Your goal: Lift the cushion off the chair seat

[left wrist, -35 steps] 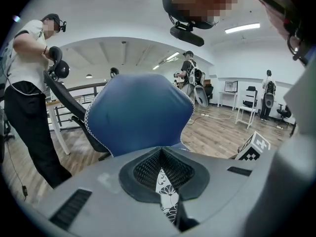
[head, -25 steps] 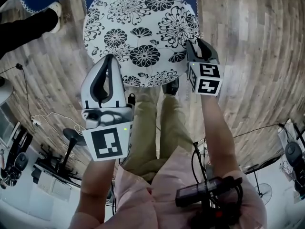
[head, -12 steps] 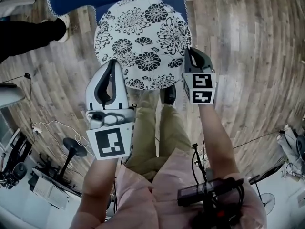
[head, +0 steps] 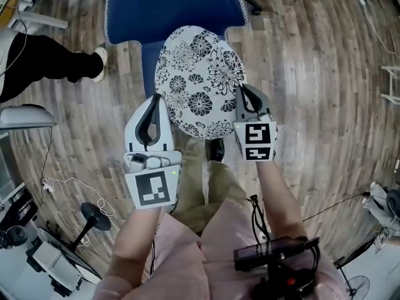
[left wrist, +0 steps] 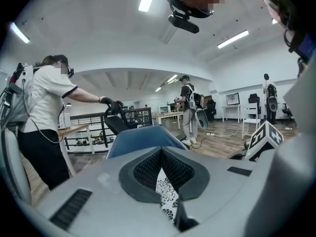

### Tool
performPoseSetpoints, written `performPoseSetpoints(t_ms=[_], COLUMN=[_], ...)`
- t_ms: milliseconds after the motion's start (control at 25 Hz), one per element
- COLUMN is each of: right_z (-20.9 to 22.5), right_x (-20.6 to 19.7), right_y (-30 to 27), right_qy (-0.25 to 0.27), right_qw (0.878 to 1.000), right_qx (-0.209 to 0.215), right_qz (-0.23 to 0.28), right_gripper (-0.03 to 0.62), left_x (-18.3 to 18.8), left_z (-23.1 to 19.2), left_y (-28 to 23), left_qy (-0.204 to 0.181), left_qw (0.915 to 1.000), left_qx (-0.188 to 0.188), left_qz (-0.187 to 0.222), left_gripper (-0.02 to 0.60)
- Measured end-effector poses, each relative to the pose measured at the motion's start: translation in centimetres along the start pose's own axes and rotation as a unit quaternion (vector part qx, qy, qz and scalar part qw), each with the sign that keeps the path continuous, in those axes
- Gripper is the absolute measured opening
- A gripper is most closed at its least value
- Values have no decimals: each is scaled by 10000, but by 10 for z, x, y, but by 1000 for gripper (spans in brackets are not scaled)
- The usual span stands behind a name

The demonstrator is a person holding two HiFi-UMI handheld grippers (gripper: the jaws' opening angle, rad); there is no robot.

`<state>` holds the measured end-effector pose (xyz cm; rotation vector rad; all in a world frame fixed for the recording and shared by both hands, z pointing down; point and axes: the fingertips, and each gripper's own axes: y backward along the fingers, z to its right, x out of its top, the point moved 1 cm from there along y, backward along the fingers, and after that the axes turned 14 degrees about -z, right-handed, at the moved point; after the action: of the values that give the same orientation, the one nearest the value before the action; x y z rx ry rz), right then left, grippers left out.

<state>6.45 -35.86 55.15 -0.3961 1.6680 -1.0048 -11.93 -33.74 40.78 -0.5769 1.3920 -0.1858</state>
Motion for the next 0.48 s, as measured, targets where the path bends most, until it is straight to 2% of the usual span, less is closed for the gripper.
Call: performPoseSetpoints(t_ms=[200,480], right_z=[20,21], right_x=[15,60], right_y=[75,169], right_qy=[82,160], right_qw=[9991,9943], right_qx=[-136,-298], right_qz=[387,1008], right_gripper=[3,3], left_x=[45,105], left_z=[34,57], left_y=[43,99], left_qy=[-62,-180], left_qw=[9992,9955], left_qx=[42,-75], left_qz=[387,926], left_gripper=[11,11])
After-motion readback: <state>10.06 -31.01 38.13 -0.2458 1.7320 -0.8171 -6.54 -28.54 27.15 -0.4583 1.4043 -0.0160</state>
